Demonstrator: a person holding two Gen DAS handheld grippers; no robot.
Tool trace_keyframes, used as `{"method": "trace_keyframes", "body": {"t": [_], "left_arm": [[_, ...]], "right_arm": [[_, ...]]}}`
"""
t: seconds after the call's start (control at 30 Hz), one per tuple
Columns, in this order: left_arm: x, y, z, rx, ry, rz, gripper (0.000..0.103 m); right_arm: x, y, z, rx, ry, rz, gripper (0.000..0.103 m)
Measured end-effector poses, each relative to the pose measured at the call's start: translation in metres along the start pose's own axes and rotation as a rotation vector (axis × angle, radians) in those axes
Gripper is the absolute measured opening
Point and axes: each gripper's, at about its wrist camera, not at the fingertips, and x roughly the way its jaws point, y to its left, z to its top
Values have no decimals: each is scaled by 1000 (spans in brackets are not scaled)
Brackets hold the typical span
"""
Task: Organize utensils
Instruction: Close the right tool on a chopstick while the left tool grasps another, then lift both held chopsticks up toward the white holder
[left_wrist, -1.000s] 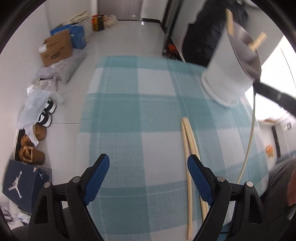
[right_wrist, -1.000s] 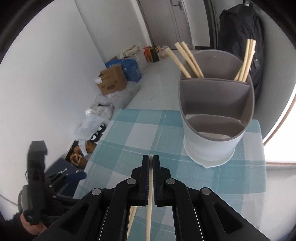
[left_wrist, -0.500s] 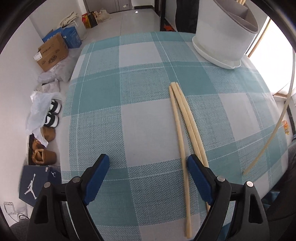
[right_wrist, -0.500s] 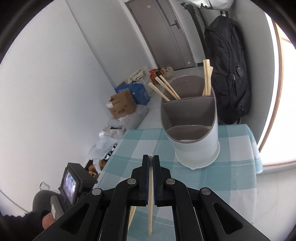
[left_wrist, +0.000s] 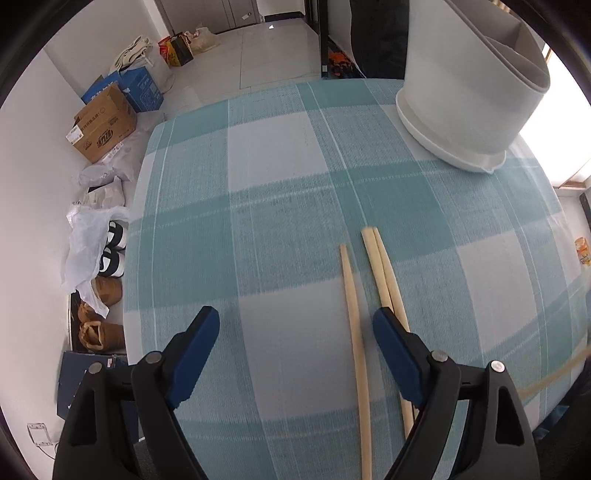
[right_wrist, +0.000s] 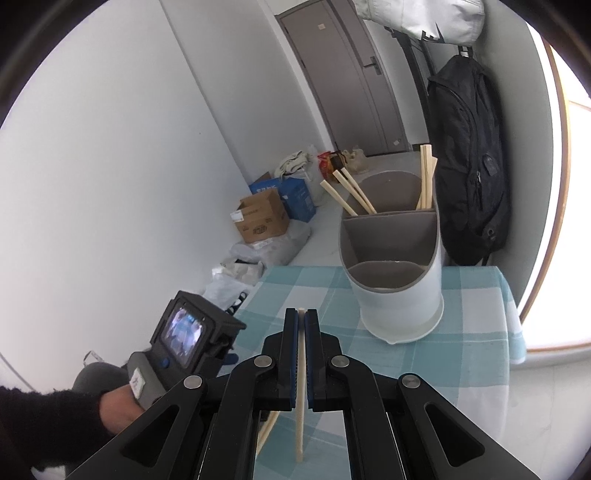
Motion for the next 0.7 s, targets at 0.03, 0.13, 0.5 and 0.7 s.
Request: {"method": "trace_keyframes", "body": {"t": [0.03,0.13,0.5,0.7], "left_arm": [[1,0,2,3,1,-6,76],[1,0,8,3,26,-83,47],[-3,-13,6,50,-2,-134,1],[-43,9,7,-87,-196,-166,1]], "right_arm": [[0,-2,-1,5,1,2,3],[0,-7,-1,23,3,-1,3],[-3,-13,0,39,-3,-15,3],[-2,-14,-3,49,1,-28,3]]}}
